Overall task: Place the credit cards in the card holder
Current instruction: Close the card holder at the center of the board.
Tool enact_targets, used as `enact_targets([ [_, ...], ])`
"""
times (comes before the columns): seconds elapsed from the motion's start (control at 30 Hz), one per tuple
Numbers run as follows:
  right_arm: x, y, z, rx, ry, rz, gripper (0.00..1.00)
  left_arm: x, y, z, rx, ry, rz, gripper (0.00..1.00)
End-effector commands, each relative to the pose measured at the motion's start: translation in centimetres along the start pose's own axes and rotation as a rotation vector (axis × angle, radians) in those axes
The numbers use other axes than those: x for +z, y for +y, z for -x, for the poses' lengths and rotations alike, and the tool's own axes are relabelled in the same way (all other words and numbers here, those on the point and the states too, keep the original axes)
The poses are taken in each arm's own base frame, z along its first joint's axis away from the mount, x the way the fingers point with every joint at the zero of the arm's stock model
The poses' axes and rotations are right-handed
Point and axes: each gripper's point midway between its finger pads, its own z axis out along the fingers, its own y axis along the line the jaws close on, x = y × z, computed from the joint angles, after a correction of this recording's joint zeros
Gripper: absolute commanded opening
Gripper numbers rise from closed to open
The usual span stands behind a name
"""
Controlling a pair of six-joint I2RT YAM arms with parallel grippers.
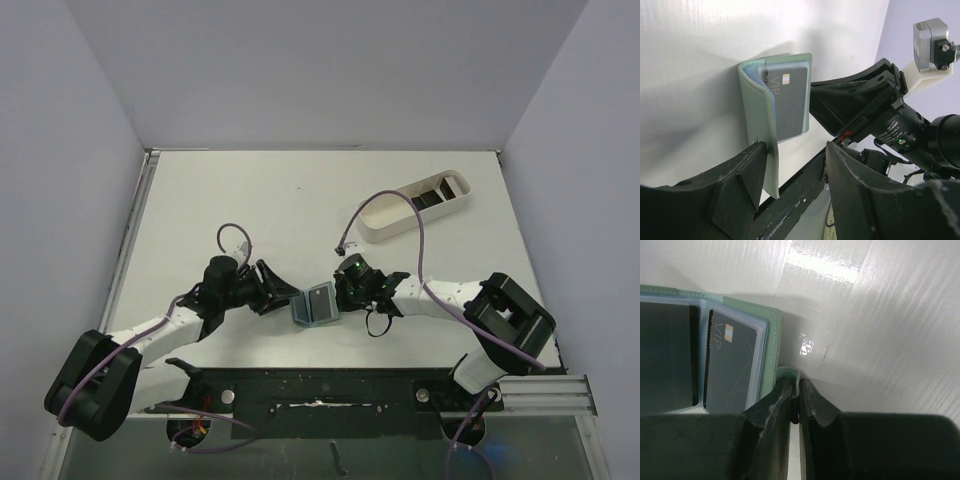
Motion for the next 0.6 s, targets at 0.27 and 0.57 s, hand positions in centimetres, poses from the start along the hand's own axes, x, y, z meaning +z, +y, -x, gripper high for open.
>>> enact_targets([
  [0.27, -0.5, 1.9, 0.7, -0.002, -0.019, 0.063, 0.1, 1.1, -5.0, -0.5, 0.069, 0.065, -0.179, 0.47],
  [0.57, -1.4, 1.6, 1.3, 0.02, -0.051, 0.043, 0.21, 2.7, -4.7, -0.6, 0.107, 0.094, -0.151, 0.44],
])
